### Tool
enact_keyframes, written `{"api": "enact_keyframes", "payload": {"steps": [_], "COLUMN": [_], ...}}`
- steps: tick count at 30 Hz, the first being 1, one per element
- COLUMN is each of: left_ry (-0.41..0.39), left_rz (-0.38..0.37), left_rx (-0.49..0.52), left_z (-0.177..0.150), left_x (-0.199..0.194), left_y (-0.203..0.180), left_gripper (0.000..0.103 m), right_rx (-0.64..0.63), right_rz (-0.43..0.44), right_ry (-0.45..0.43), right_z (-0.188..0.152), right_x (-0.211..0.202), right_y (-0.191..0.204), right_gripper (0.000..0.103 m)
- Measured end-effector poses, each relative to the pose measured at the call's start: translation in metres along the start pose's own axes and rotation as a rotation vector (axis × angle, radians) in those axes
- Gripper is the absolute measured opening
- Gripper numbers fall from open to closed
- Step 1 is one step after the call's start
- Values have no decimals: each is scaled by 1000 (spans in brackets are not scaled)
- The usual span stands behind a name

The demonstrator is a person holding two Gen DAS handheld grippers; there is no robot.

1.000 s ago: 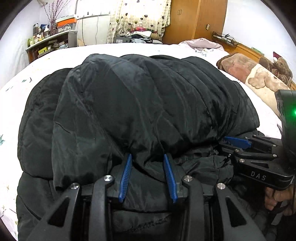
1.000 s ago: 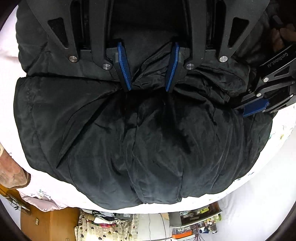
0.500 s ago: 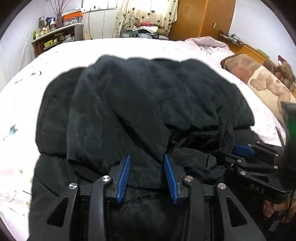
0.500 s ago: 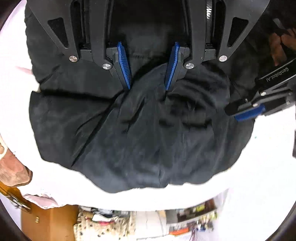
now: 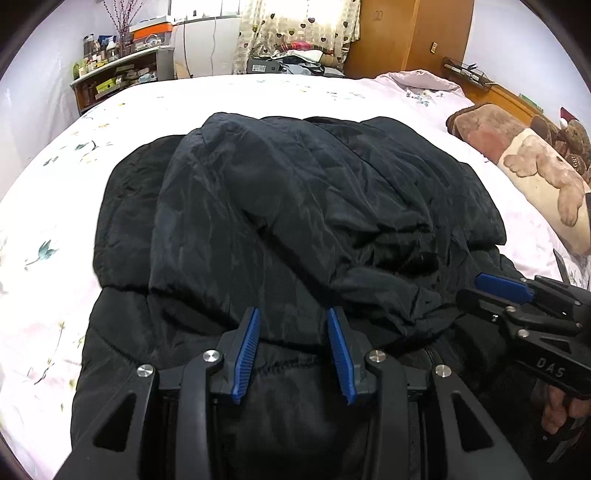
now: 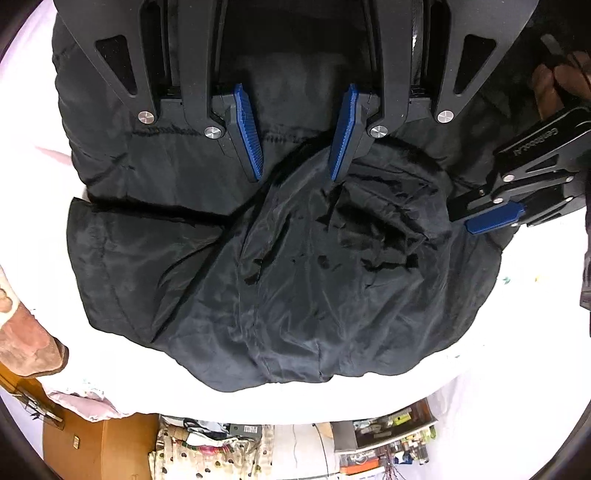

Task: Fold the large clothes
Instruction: 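Move both tools back from the hood toward the jacket's side edge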

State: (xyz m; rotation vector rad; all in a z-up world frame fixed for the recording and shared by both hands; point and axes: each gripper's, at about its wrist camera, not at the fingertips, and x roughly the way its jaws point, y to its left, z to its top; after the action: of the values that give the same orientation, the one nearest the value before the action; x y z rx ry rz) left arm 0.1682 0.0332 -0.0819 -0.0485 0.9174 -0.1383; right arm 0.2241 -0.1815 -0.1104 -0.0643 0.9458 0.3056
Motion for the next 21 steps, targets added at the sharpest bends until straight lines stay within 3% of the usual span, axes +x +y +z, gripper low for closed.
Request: {"api": "enact_keyframes", "payload": {"steps": [21], "left_ry": [-85], "left_rz": [10], "left_rx": [-12], "left_z": [-56], "left_x": [-110], "left_y": [1], "left_gripper": [40], "right_rx": [30], "right_rz": [27], "right_ry": [-94], "right_z": [-59], "right_x": [-105], "right_y": [6], "right_gripper": [39]}}
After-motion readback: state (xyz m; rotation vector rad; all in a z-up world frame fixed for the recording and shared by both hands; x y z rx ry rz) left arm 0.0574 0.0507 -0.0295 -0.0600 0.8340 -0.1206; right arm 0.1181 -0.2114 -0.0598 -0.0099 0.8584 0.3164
